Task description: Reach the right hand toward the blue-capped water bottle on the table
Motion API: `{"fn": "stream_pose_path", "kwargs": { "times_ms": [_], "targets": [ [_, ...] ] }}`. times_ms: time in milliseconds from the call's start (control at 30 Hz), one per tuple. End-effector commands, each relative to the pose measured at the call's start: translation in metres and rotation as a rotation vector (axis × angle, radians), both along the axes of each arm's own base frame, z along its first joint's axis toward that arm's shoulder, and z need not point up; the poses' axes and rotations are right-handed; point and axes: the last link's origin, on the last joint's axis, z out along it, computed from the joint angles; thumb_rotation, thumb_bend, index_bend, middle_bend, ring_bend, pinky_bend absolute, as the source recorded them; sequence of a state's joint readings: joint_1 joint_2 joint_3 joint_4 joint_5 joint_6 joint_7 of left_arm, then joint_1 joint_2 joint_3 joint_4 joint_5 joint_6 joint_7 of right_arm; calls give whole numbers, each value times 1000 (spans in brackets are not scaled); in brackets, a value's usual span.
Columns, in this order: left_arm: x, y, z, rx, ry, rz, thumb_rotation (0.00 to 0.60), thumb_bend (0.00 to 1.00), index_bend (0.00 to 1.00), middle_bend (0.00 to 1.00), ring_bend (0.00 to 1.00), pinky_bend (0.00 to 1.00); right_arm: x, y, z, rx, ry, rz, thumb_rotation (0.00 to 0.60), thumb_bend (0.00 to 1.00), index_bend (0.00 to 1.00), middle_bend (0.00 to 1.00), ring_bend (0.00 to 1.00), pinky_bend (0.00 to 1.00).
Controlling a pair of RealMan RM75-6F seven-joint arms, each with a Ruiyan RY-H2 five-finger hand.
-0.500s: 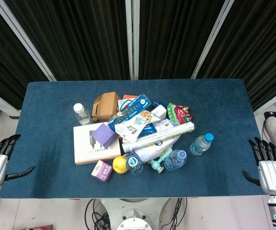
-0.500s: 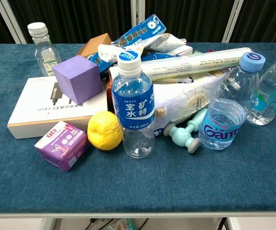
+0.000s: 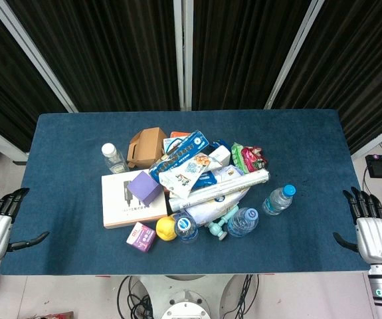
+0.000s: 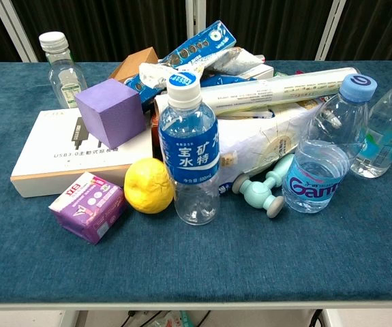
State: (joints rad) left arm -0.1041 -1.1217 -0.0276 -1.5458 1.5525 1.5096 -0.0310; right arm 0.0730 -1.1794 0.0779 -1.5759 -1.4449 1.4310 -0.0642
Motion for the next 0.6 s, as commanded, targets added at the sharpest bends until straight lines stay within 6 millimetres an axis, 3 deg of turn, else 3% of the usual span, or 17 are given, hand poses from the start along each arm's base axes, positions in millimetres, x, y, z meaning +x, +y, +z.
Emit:
{"fn": "stream_pose_path", "kwargs": {
  "times_ms": [33, 167, 300, 600],
  "targets": [
    [-2, -1, -3, -10, 2, 6, 163, 32, 87, 108, 144, 254, -1, -25, -17, 45, -85, -14, 600, 103, 0, 0, 0, 0],
    [-3, -1, -4, -11, 4, 8, 174, 32, 87, 108, 144, 254, 2, -49, -40, 113, -238, -42, 600, 115, 0, 0, 0, 0],
    [-4, -1, -5, -12, 1, 10, 177, 33, 87, 108, 144, 254, 3, -68, -59, 137, -285, -49, 600, 123, 0, 0, 0, 0],
    [-9, -4, -4, -21, 14, 19, 178, 32, 87, 108, 144, 254, 22, -91, -96, 195, -437, -22, 600, 155, 0, 0, 0, 2]
  ]
}}
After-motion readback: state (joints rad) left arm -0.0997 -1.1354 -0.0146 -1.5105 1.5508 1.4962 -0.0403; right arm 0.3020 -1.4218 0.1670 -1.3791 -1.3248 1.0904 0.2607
